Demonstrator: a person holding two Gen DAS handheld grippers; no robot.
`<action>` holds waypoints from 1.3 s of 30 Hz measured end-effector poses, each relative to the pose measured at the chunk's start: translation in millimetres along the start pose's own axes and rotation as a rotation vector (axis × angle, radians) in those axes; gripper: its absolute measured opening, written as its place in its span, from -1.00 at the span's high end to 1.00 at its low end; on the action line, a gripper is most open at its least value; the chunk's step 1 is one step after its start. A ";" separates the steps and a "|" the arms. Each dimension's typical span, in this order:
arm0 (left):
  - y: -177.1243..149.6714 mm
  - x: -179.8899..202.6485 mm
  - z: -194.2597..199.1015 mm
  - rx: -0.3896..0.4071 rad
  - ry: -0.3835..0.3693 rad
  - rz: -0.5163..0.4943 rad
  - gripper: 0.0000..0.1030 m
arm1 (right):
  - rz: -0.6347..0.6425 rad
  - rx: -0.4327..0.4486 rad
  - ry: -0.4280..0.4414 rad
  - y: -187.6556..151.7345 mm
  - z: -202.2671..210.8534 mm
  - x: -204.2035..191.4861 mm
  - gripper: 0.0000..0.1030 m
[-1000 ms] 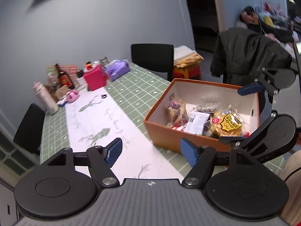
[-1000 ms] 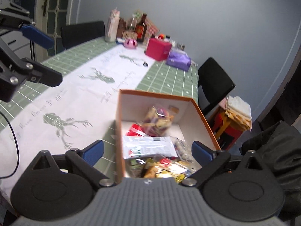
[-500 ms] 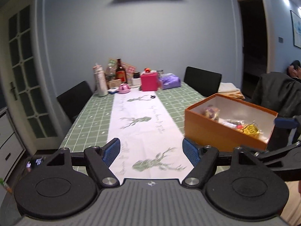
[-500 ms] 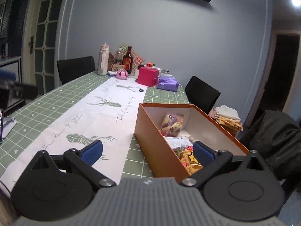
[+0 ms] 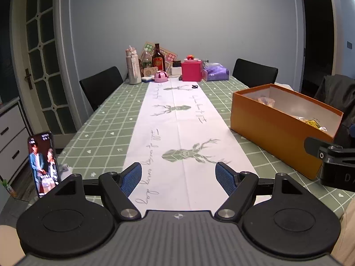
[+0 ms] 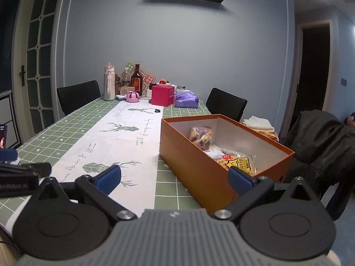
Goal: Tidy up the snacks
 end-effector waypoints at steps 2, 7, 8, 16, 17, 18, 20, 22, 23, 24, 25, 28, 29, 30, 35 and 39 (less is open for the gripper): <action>-3.5 0.7 0.4 -0.007 -0.015 0.010 -0.73 | -0.008 0.004 -0.004 -2.2 0.7 0.0 -0.93; -8.3 3.6 2.2 -0.017 -0.025 0.008 -0.73 | -0.032 -0.015 0.002 -7.6 -1.5 0.9 -0.93; -8.7 3.8 2.7 -0.017 -0.026 0.007 -0.73 | -0.031 -0.017 0.004 -8.9 -0.2 0.2 -0.93; -7.5 3.4 1.8 -0.020 -0.024 0.014 -0.73 | -0.012 -0.014 0.017 -10.5 1.8 -5.0 -0.93; -6.9 3.3 1.2 -0.021 -0.024 0.014 -0.73 | -0.011 -0.015 0.018 -10.6 1.7 -5.5 -0.93; -6.9 3.3 1.2 -0.021 -0.024 0.015 -0.73 | -0.010 -0.016 0.020 -10.7 1.4 -5.9 -0.93; -7.1 3.4 1.6 -0.022 -0.024 0.013 -0.73 | -0.008 -0.017 0.021 -10.7 1.2 -6.2 -0.93; -6.7 3.5 1.8 -0.021 -0.025 0.012 -0.73 | -0.009 -0.017 0.021 -10.9 1.2 -6.4 -0.93; -6.6 3.7 1.7 -0.020 -0.025 0.012 -0.73 | -0.009 -0.017 0.021 -10.9 1.2 -6.5 -0.93; -6.5 4.1 1.9 -0.019 -0.026 0.010 -0.73 | -0.009 -0.017 0.021 -10.9 1.1 -6.6 -0.93; -6.5 4.4 2.0 -0.018 -0.028 0.008 -0.73 | -0.009 -0.017 0.021 -10.9 1.1 -6.7 -0.93; -6.5 4.8 1.8 -0.018 -0.033 0.008 -0.73 | -0.007 -0.013 0.021 -10.6 1.5 -7.5 -0.93; -6.7 4.7 1.8 -0.019 -0.033 0.009 -0.73 | -0.006 -0.011 0.020 -10.5 1.7 -7.7 -0.93; -6.8 4.3 1.5 -0.019 -0.033 0.010 -0.73 | -0.007 -0.009 0.020 -10.2 1.7 -7.5 -0.93; -5.5 3.7 2.6 -0.007 -0.033 0.007 -0.73 | -0.007 -0.011 0.024 -11.3 2.7 -7.5 -0.93; -3.4 3.8 3.8 0.002 -0.026 0.002 -0.73 | -0.003 -0.017 0.025 -11.2 1.5 -8.0 -0.93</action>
Point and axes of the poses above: each gripper's, at about its wrist camera, not at the fingertips, and z roughly against the way its jaws point, x to its right, y to its top, the point moved 5 cm from there along -z, roughly the way its jaws point, and after that the axes turned 12 degrees about -z, right-handed, at the moved point
